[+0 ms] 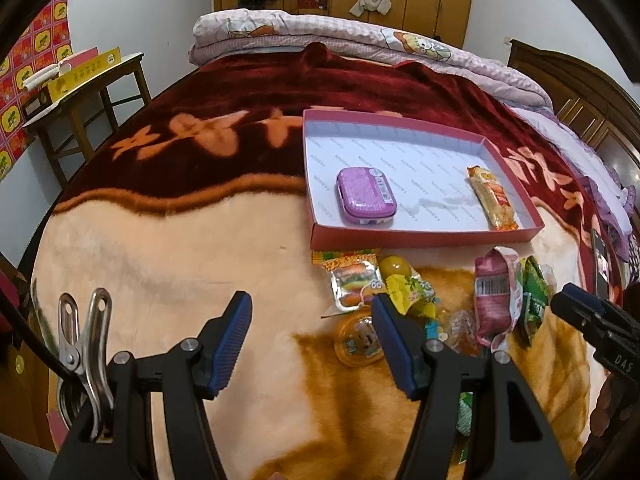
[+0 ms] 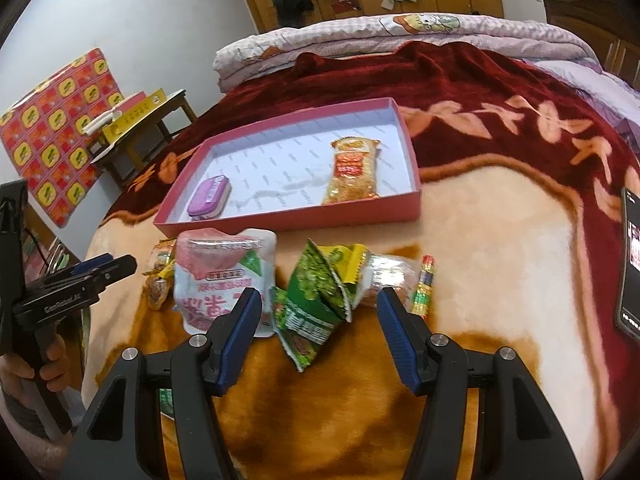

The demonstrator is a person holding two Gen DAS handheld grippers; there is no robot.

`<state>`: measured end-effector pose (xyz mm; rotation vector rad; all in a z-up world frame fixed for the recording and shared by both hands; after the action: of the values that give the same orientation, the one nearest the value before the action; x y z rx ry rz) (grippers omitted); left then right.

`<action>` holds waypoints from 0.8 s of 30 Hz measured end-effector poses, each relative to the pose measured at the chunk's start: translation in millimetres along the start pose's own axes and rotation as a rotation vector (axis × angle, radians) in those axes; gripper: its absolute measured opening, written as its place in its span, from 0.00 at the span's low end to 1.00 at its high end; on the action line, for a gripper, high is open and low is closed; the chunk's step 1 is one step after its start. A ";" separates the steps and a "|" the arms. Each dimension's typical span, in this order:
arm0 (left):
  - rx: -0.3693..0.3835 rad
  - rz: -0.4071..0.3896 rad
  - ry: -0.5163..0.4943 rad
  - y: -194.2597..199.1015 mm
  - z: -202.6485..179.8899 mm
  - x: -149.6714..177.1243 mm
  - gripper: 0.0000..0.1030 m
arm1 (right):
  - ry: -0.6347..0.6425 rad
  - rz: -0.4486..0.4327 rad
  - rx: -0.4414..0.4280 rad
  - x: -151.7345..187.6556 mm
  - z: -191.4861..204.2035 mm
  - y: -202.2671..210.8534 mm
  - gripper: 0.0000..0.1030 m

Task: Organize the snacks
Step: 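Withdraw both tools from the box back toward the remaining snacks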

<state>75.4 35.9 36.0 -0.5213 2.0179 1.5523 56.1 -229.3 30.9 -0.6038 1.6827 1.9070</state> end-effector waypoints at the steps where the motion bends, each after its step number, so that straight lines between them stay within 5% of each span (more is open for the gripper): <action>1: 0.000 0.003 0.000 -0.6 0.4 1.0 0.64 | -0.003 0.000 0.001 0.8 -1.5 0.4 0.60; 13: 0.001 0.026 -0.004 -7.6 0.0 5.4 0.64 | -0.066 0.010 0.069 -3.2 -29.8 -14.3 0.60; 24: 0.005 0.042 -0.013 -11.9 -3.0 9.2 0.64 | -0.136 0.033 0.040 -4.9 -38.2 -33.5 0.53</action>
<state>74.8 30.0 21.8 -0.4689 2.0348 1.5716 81.1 -264.6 3.7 -0.4231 1.6495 1.8877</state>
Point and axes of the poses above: each gripper's, at about its wrist camera, not at the fingertips, and y roughly against the way its jaws point, z to its left, x to its underside, the point moved 3 cm from there along -y, roughly the way its jaws point, and after that the axes turned 12 degrees about x, right-handed, at the moved point
